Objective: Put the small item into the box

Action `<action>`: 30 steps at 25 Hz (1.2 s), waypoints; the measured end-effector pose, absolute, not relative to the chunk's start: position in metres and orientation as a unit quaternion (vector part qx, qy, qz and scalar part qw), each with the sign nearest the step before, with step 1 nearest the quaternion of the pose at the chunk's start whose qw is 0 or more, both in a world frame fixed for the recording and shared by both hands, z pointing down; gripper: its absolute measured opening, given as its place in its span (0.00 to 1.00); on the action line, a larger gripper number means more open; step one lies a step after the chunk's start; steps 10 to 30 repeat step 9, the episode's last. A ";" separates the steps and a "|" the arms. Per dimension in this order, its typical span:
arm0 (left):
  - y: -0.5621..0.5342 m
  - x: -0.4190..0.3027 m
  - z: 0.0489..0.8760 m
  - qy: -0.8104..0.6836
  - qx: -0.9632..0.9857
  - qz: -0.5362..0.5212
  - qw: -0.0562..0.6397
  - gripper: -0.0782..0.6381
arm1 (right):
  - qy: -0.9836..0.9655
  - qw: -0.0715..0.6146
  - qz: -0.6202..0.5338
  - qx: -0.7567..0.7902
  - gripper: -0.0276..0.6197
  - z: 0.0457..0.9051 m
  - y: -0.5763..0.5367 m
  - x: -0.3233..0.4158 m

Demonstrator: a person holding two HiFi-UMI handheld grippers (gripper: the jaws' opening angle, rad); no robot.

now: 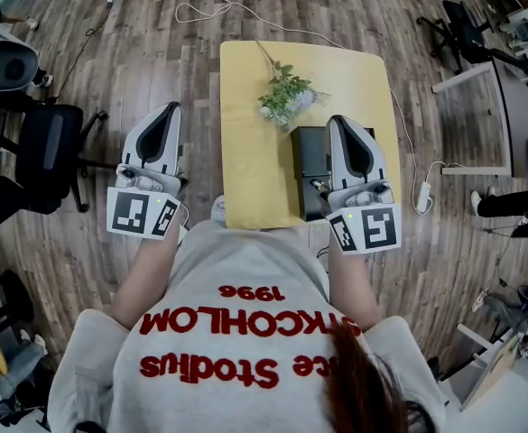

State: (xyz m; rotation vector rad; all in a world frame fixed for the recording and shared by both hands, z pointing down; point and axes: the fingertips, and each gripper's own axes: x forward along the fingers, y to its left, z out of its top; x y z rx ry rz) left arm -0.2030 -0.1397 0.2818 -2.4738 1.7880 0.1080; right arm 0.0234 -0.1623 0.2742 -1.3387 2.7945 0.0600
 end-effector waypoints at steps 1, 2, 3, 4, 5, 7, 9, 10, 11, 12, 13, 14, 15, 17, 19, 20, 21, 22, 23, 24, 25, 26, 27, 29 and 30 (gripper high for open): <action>-0.141 -0.202 0.282 0.584 -0.810 0.036 0.044 0.12 | 0.901 0.021 0.019 -0.434 0.05 0.274 -0.163 0.025; -0.141 -0.201 0.282 0.583 -0.811 0.036 0.044 0.12 | 0.900 0.021 0.019 -0.435 0.05 0.274 -0.163 0.026; -0.141 -0.200 0.282 0.582 -0.811 0.036 0.044 0.12 | 0.899 0.021 0.020 -0.436 0.05 0.275 -0.163 0.027; -0.142 -0.199 0.283 0.581 -0.812 0.037 0.044 0.12 | 0.899 0.021 0.020 -0.437 0.05 0.275 -0.163 0.028; -0.142 -0.199 0.283 0.581 -0.812 0.037 0.044 0.12 | 0.899 0.021 0.020 -0.438 0.05 0.275 -0.163 0.028; -0.142 -0.198 0.283 0.581 -0.812 0.037 0.044 0.12 | 0.898 0.021 0.020 -0.439 0.05 0.275 -0.163 0.030; -0.141 -0.197 0.283 0.581 -0.812 0.037 0.043 0.12 | 0.897 0.022 0.020 -0.440 0.05 0.275 -0.163 0.031; -0.141 -0.197 0.283 0.581 -0.812 0.037 0.043 0.12 | 0.897 0.022 0.020 -0.440 0.05 0.275 -0.163 0.031; -0.141 -0.197 0.283 0.581 -0.812 0.037 0.043 0.12 | 0.897 0.022 0.020 -0.440 0.05 0.275 -0.163 0.031; -0.141 -0.197 0.283 0.581 -0.812 0.037 0.043 0.12 | 0.897 0.022 0.020 -0.440 0.05 0.275 -0.163 0.031; -0.141 -0.197 0.283 0.581 -0.812 0.037 0.043 0.12 | 0.897 0.022 0.020 -0.440 0.05 0.275 -0.163 0.031; -0.141 -0.197 0.283 0.581 -0.812 0.037 0.043 0.12 | 0.897 0.022 0.020 -0.440 0.05 0.275 -0.163 0.031; -0.141 -0.197 0.283 0.581 -0.812 0.037 0.043 0.12 | 0.897 0.022 0.020 -0.440 0.05 0.275 -0.163 0.031; -0.141 -0.197 0.283 0.581 -0.812 0.037 0.043 0.12 | 0.897 0.022 0.020 -0.440 0.05 0.275 -0.163 0.031; -0.141 -0.197 0.283 0.581 -0.812 0.037 0.043 0.12 | 0.897 0.022 0.020 -0.440 0.05 0.275 -0.163 0.031; -0.141 -0.197 0.283 0.581 -0.812 0.037 0.043 0.12 | 0.897 0.022 0.020 -0.440 0.05 0.275 -0.163 0.031; -0.141 -0.197 0.283 0.581 -0.812 0.037 0.043 0.12 | 0.897 0.022 0.020 -0.440 0.05 0.275 -0.163 0.031; -0.141 -0.197 0.283 0.581 -0.812 0.037 0.043 0.12 | 0.897 0.022 0.020 -0.440 0.05 0.275 -0.163 0.031; -0.141 -0.197 0.283 0.581 -0.812 0.037 0.043 0.12 | 0.897 0.022 0.020 -0.440 0.05 0.275 -0.163 0.031; -0.141 -0.197 0.283 0.581 -0.812 0.037 0.043 0.12 | 0.897 0.022 0.020 -0.440 0.05 0.275 -0.163 0.031; -0.141 -0.197 0.283 0.581 -0.812 0.037 0.043 0.12 | 0.897 0.022 0.020 -0.440 0.05 0.275 -0.163 0.031; -0.141 -0.197 0.283 0.581 -0.812 0.037 0.043 0.12 | 0.897 0.022 0.020 -0.440 0.05 0.275 -0.163 0.031; -0.141 -0.197 0.283 0.581 -0.812 0.037 0.043 0.12 | 0.897 0.022 0.020 -0.440 0.05 0.275 -0.163 0.031; -0.141 -0.197 0.283 0.581 -0.812 0.037 0.043 0.12 | 0.897 0.022 0.020 -0.440 0.05 0.275 -0.163 0.031; -0.141 -0.197 0.283 0.581 -0.812 0.037 0.043 0.12 | 0.897 0.022 0.020 -0.440 0.05 0.275 -0.163 0.031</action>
